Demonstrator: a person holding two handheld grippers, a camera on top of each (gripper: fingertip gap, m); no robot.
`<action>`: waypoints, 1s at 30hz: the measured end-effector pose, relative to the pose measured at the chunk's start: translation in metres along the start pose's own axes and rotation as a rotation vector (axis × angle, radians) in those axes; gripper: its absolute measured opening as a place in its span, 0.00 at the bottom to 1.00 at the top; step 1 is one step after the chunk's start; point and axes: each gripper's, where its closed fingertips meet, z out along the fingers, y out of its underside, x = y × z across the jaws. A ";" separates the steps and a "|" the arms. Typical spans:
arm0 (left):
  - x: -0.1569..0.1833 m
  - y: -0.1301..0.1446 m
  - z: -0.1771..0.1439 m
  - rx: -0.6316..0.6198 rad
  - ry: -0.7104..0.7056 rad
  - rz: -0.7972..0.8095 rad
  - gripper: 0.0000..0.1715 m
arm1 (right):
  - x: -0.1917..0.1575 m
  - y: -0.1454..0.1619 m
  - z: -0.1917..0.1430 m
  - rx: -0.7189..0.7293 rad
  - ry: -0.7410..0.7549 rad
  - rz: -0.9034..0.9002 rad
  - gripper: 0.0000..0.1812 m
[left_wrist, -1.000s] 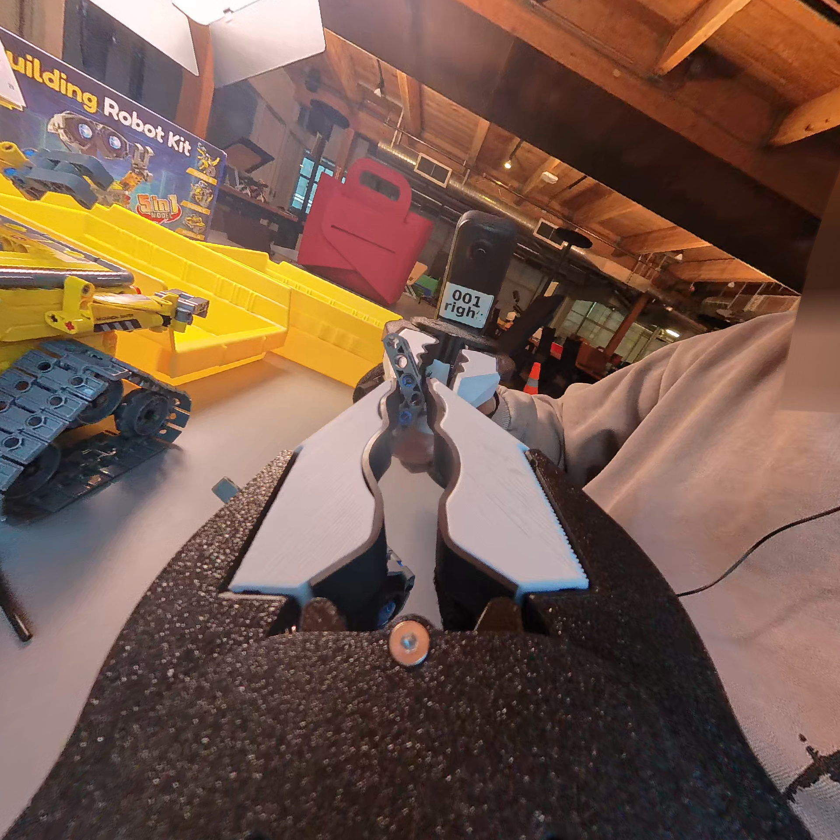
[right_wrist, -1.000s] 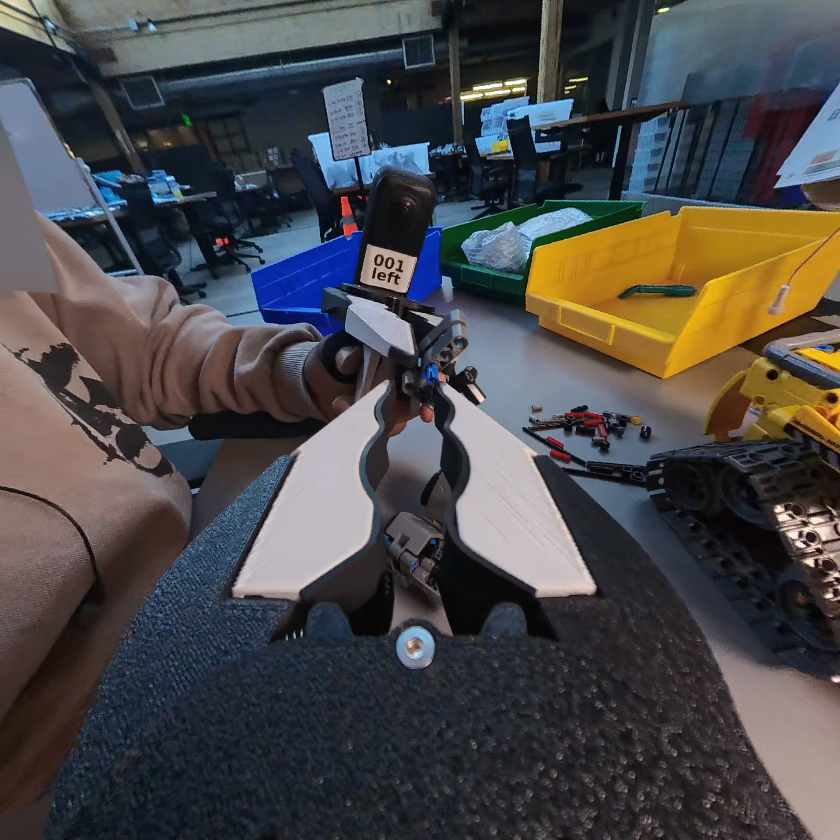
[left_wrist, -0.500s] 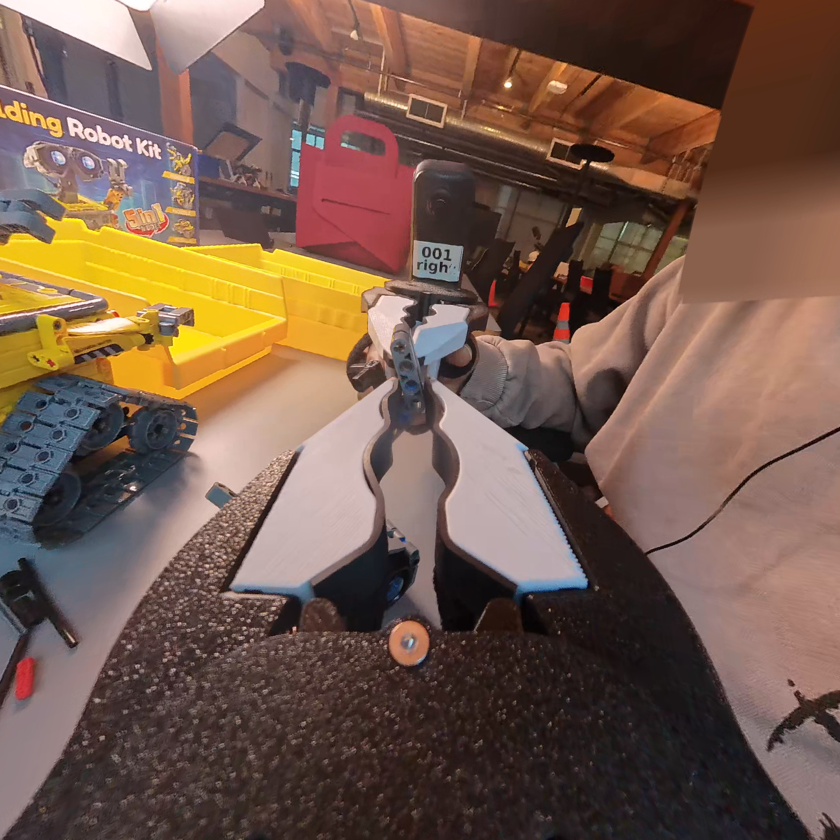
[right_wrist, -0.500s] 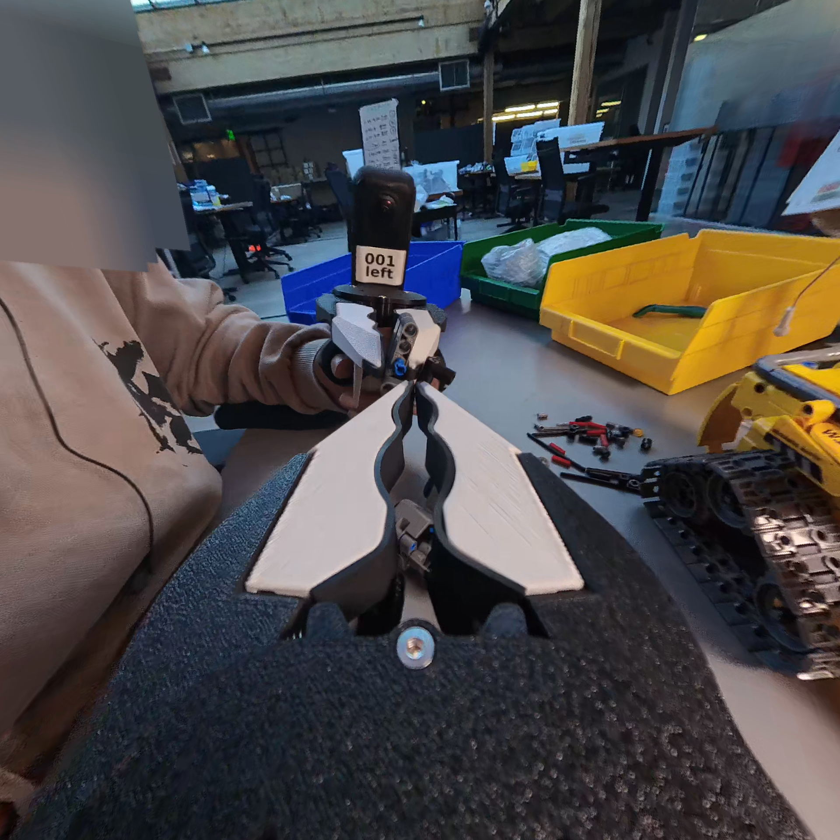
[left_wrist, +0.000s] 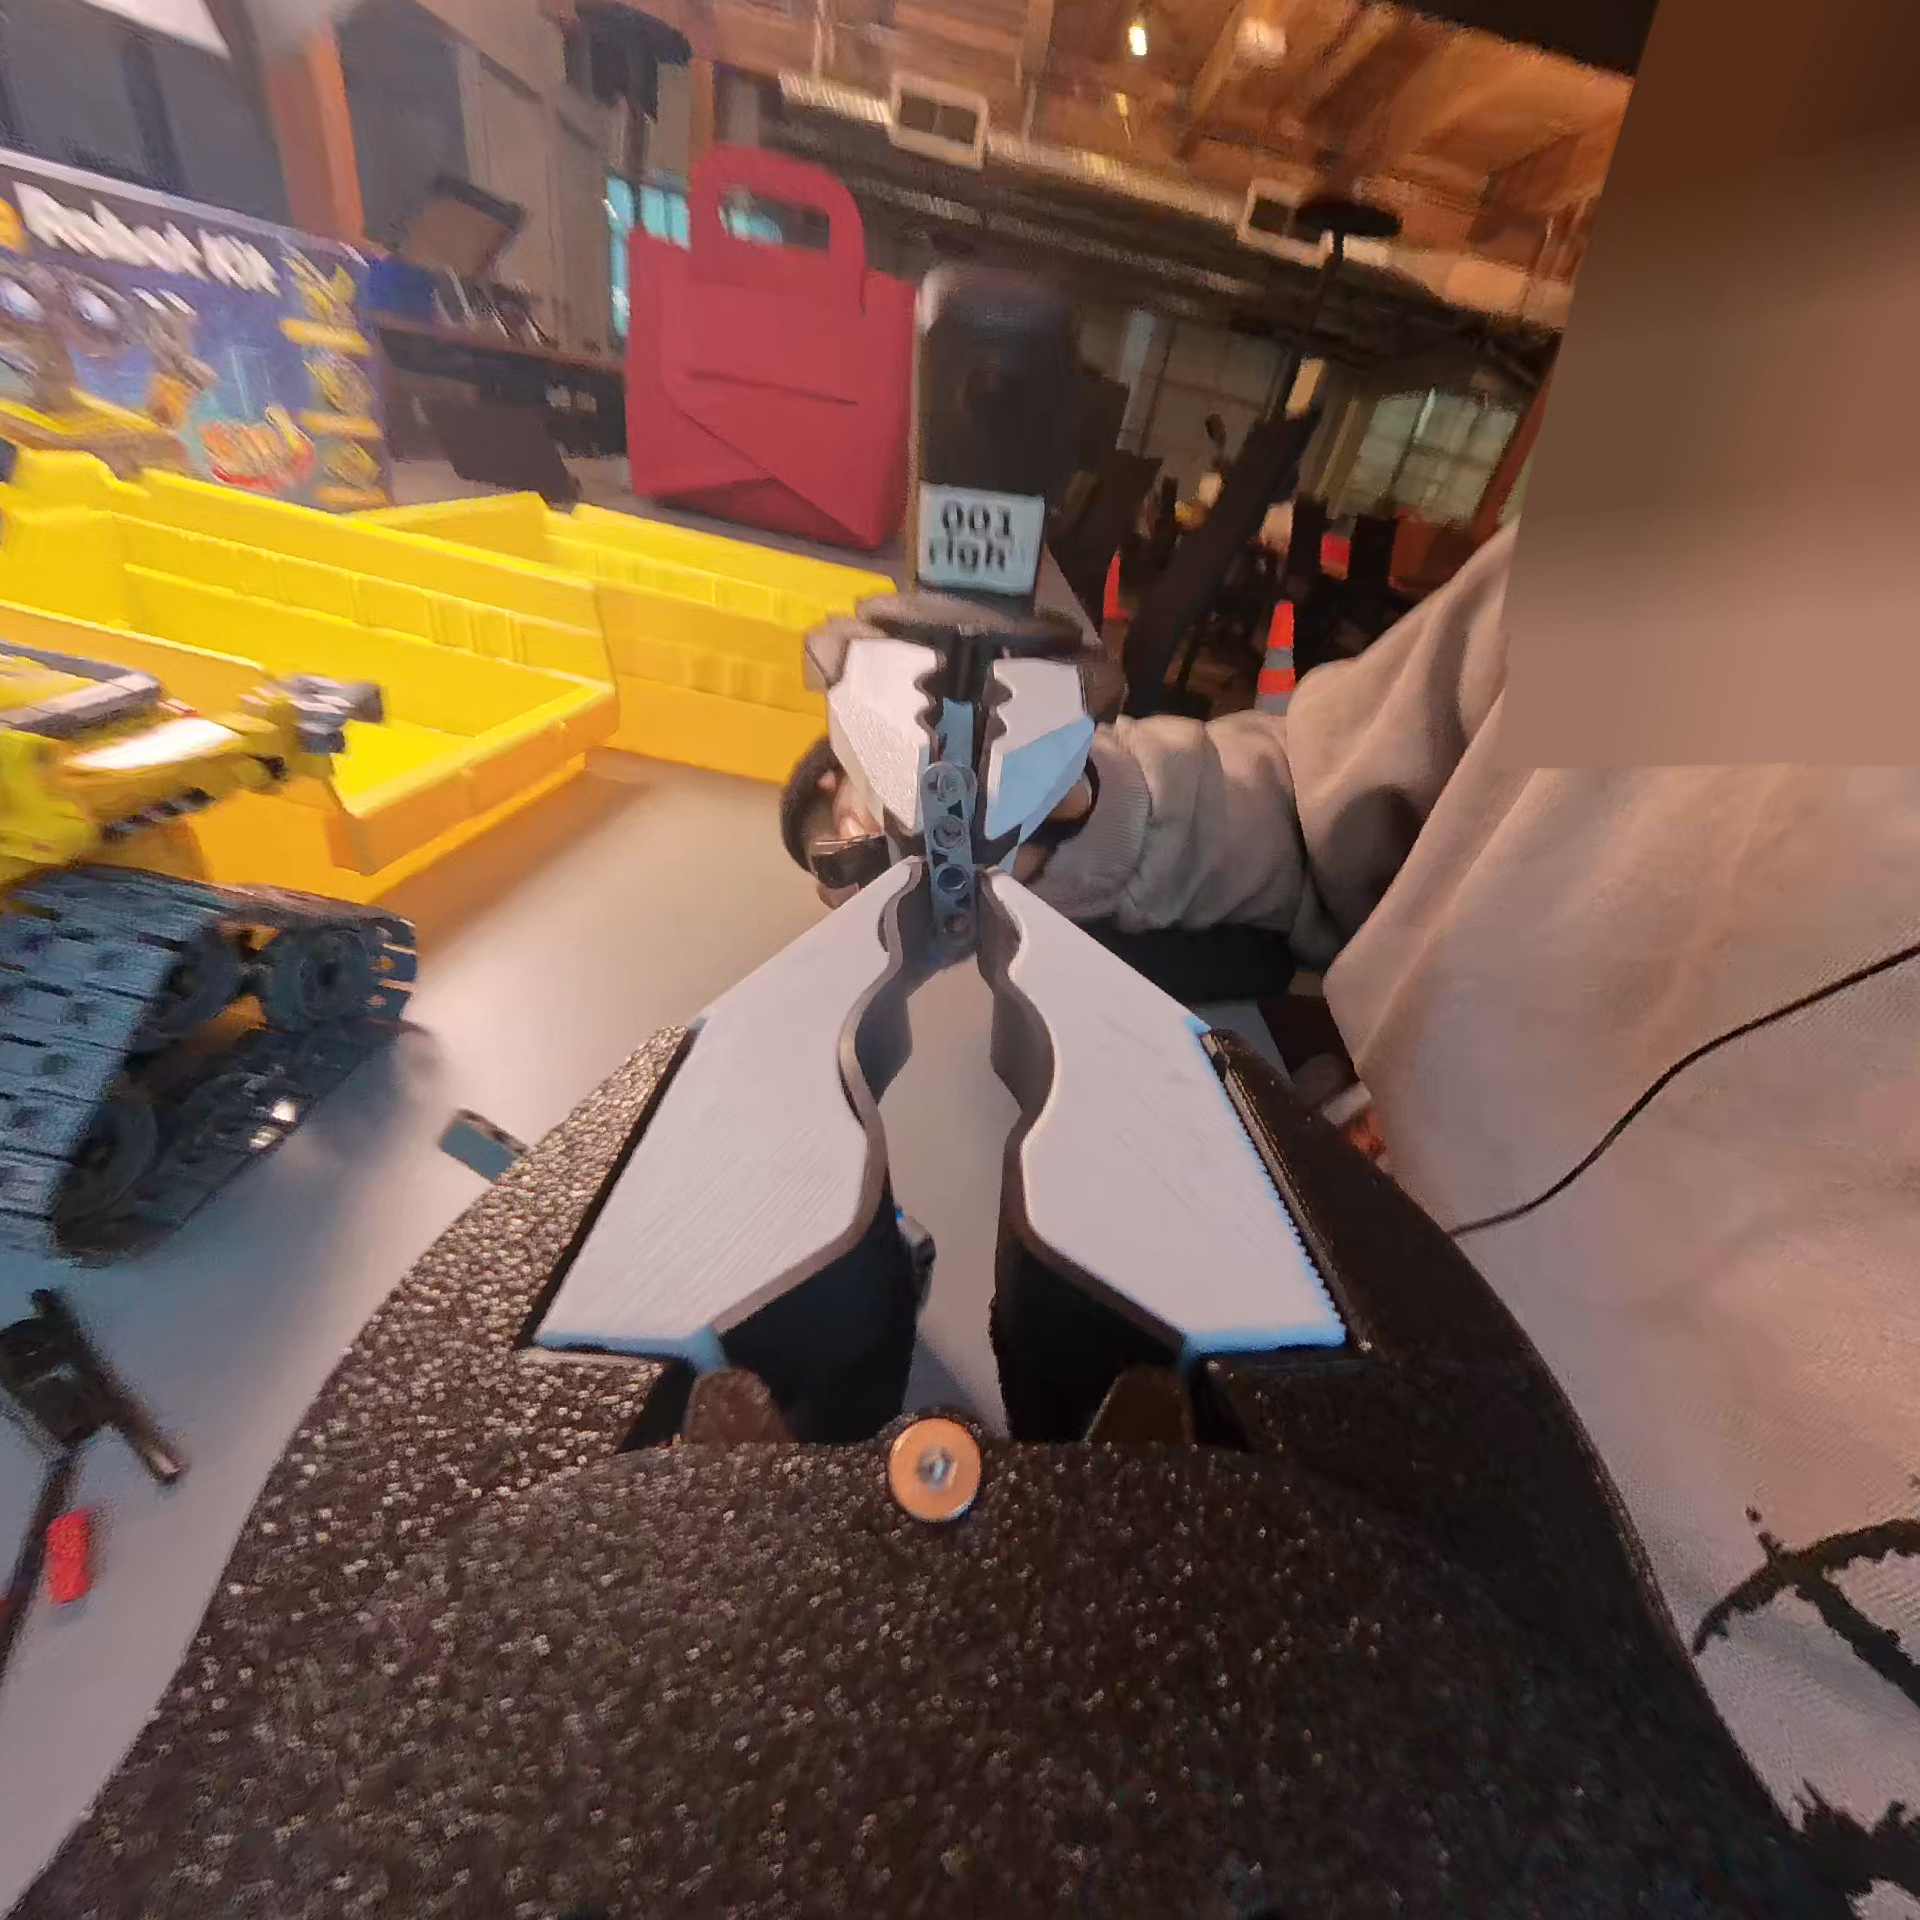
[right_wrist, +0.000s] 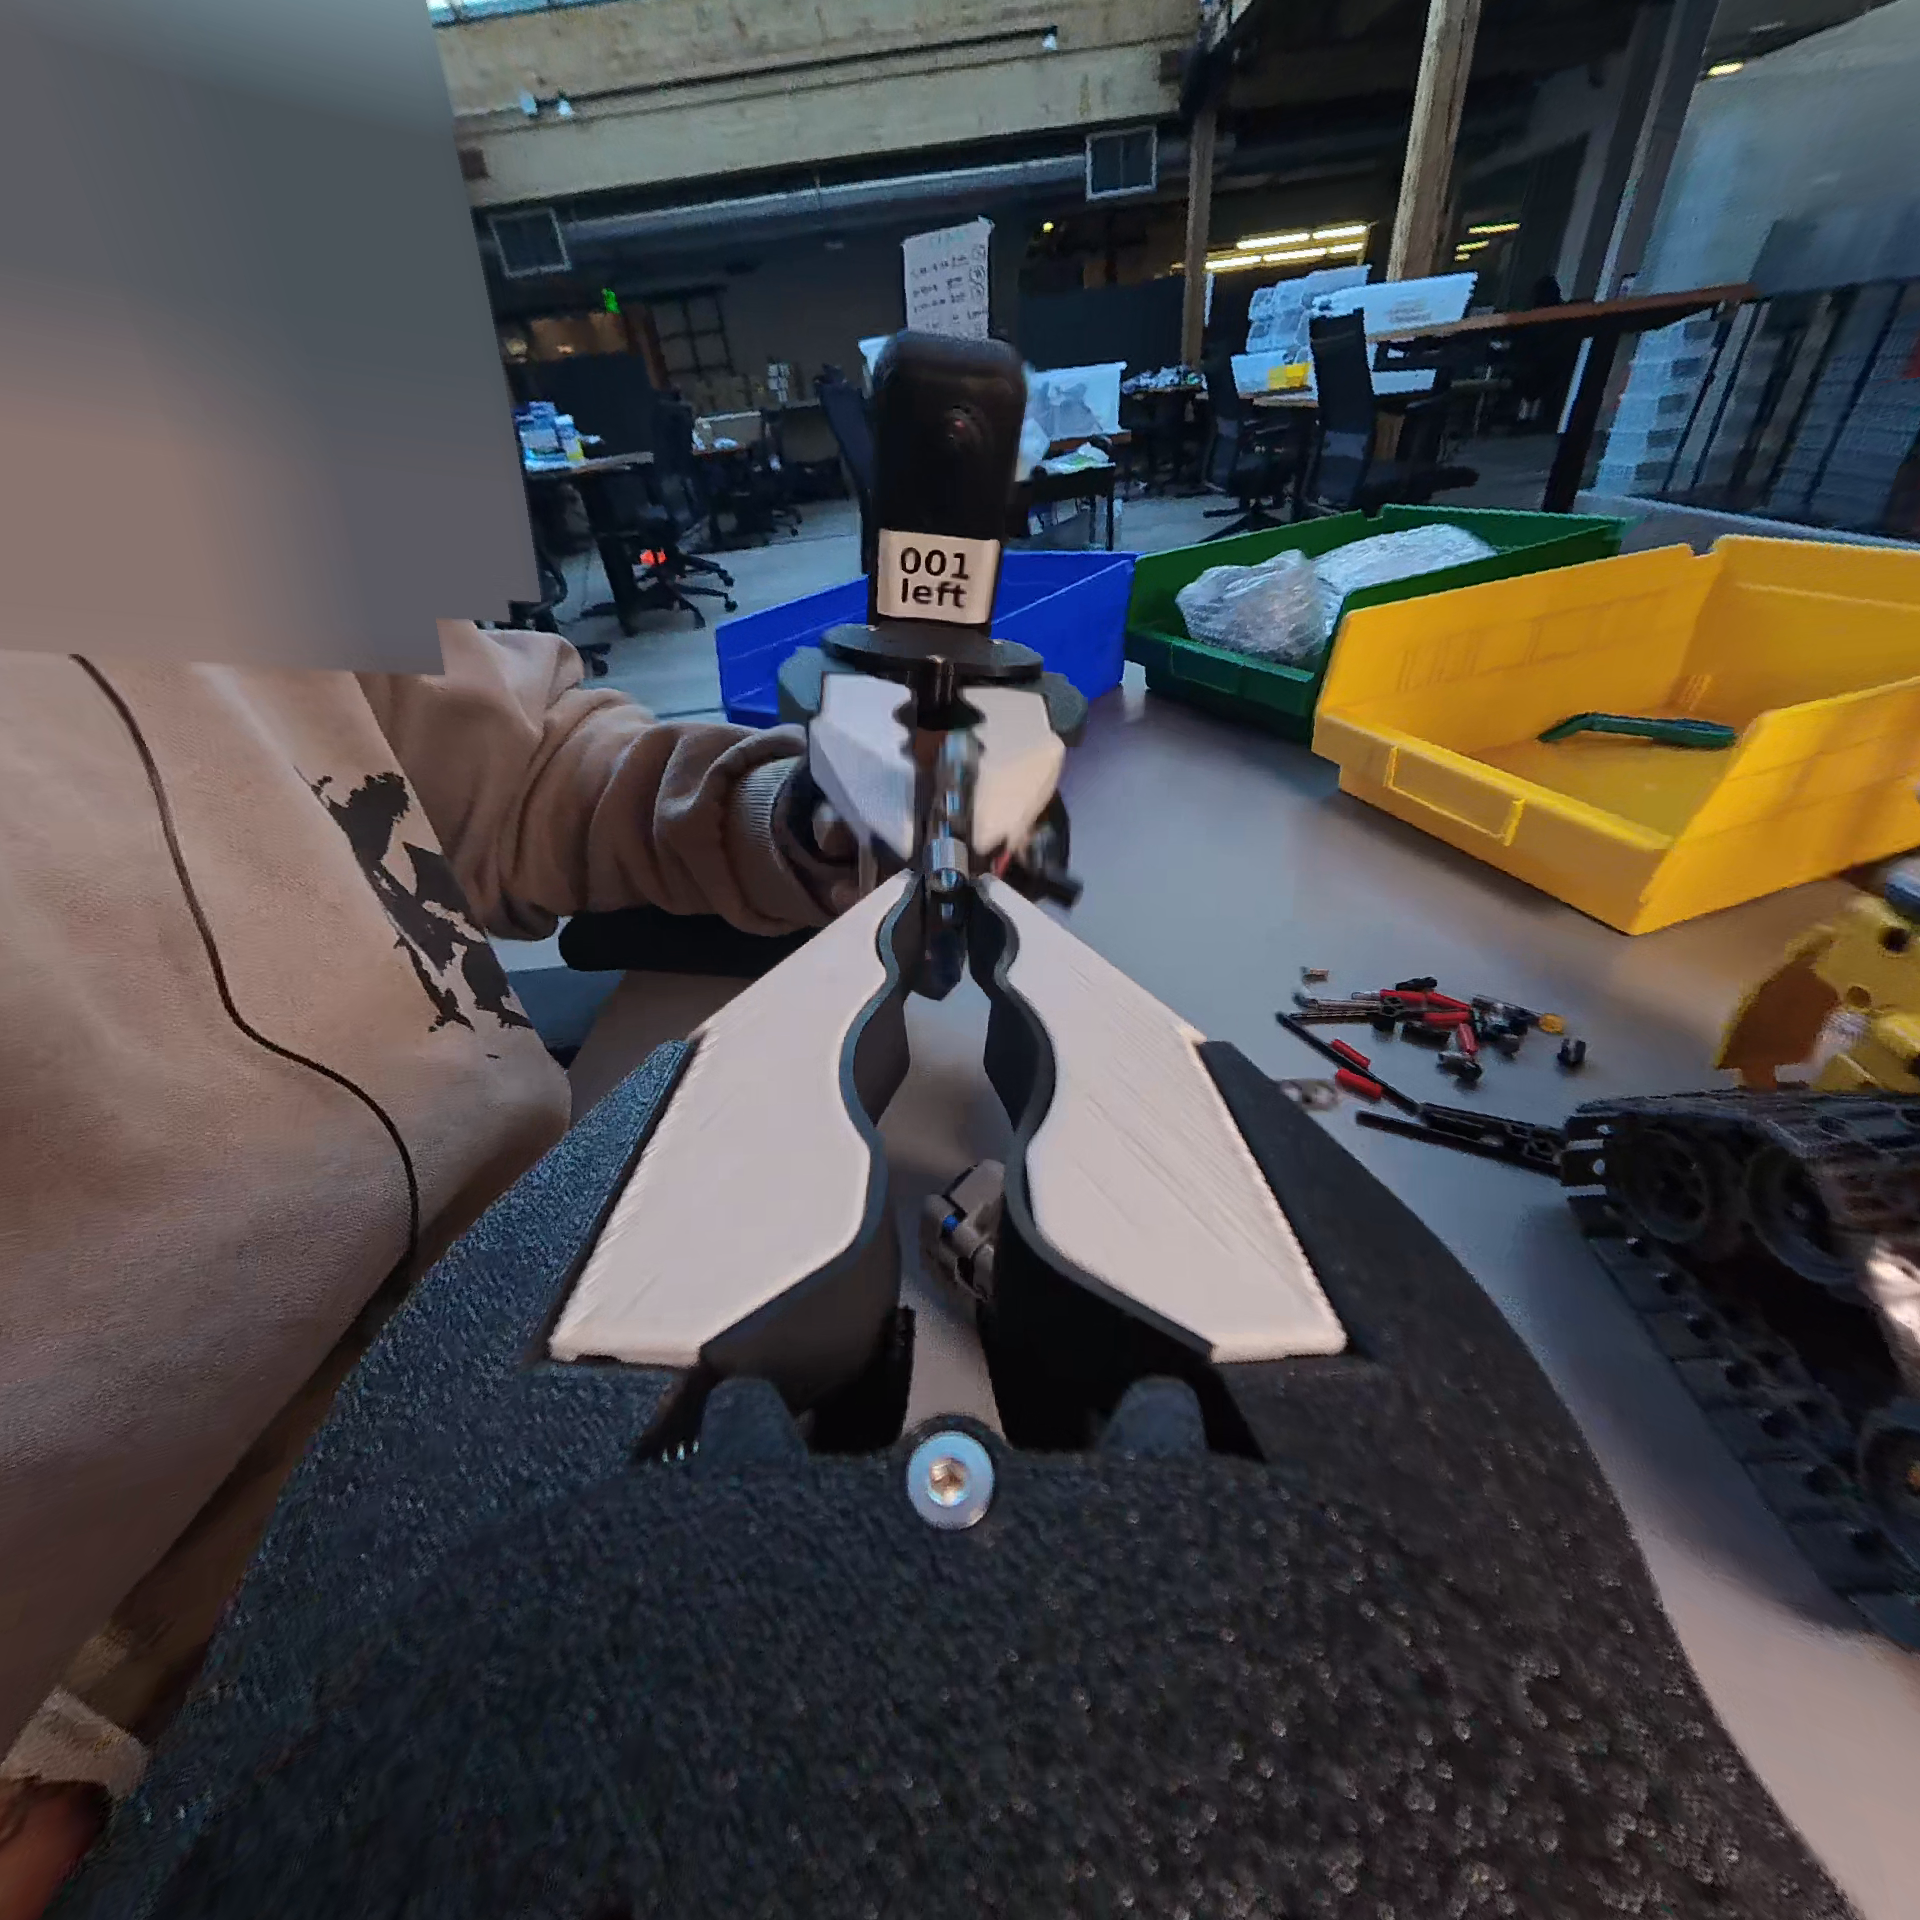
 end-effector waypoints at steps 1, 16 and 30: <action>-0.008 -0.017 -0.014 0.086 -0.027 -0.029 0.04 | 0.012 -0.004 -0.011 0.035 0.038 0.036 0.03; 0.012 0.071 -0.015 -0.413 0.065 0.118 0.05 | 0.002 -0.026 -0.038 0.279 -0.217 0.312 0.04; 0.022 0.082 -0.010 -0.435 0.118 0.062 0.13 | 0.005 -0.003 -0.025 0.155 -0.138 0.234 0.04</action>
